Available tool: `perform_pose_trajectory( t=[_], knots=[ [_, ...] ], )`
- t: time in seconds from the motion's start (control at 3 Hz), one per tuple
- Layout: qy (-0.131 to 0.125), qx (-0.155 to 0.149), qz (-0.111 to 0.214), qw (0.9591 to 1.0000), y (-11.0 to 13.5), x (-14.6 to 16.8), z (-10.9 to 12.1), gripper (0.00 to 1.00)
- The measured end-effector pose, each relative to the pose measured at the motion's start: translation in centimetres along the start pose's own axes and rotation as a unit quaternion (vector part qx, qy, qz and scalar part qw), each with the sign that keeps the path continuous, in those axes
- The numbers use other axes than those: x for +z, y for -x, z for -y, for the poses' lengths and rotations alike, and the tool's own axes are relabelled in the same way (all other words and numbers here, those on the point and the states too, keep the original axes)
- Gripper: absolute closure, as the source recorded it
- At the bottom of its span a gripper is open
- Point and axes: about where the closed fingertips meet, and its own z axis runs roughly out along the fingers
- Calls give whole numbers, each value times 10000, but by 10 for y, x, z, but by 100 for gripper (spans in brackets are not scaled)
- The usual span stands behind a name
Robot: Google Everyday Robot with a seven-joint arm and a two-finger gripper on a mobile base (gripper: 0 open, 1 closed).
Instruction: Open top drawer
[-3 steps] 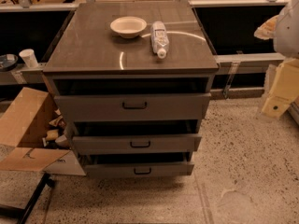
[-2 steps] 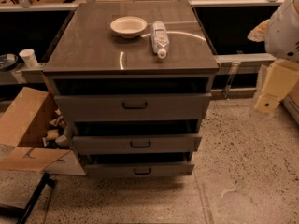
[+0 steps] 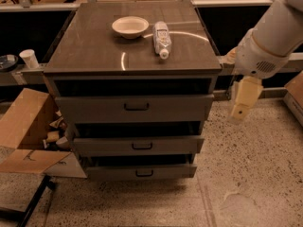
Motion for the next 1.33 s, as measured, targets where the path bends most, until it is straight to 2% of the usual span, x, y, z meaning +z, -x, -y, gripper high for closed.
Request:
perform_pose_trajectory(
  t=[0.33, 0.67, 1.0, 1.33],
  knots=[
    [440, -26, 118, 9990, 3, 47, -1, 0],
    [441, -27, 118, 9990, 3, 47, -1, 0],
    [551, -150, 104, 9983, 7, 71, 2, 0],
    [731, -445, 105, 9963, 15, 111, 10, 0]
  ],
)
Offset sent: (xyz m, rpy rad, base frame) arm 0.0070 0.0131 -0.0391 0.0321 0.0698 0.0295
